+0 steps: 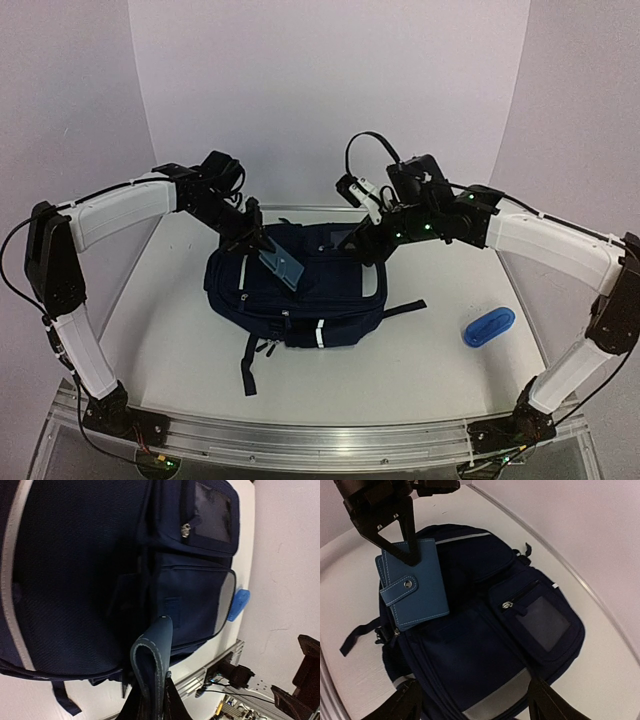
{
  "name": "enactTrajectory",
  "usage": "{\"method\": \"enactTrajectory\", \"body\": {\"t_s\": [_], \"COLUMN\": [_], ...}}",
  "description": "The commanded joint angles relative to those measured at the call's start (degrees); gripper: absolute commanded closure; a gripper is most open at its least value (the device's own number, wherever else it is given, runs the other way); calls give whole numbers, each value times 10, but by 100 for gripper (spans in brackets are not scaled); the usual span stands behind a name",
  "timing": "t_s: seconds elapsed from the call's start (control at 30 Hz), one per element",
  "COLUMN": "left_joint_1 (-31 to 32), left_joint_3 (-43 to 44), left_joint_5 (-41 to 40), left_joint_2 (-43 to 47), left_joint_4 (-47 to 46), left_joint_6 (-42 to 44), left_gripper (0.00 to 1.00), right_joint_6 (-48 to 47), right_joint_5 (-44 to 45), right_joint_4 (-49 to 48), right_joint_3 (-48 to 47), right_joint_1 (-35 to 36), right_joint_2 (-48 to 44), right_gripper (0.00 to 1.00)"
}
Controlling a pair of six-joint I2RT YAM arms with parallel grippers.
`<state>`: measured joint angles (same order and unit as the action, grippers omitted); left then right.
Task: Pack the student bag
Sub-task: Adjust the student bag at the center of the board.
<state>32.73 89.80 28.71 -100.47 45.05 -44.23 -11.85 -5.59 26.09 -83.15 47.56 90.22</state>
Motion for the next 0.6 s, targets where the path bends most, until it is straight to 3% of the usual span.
{"method": "enactTrajectory", "body": {"t_s": [0.0, 0.27, 0.57], "left_joint_1": [2, 5, 6], "left_joint_3": [29, 15, -18], "left_joint_5": [-103, -161, -166], "left_joint_2": [6, 20, 41], "left_joint_4": [78, 82, 47], "left_joint_6": [36, 29, -11], "left_gripper": [100, 100, 100], "right_joint_6": [132, 314, 377], "right_joint_5": [-57, -69, -16], "right_joint_4": [16, 1, 30], "right_joint_3": [-31, -127, -192], "right_joint_1": [-2, -1, 16], "right_joint_2": [35, 149, 234], "right_gripper": [34, 43, 45]}}
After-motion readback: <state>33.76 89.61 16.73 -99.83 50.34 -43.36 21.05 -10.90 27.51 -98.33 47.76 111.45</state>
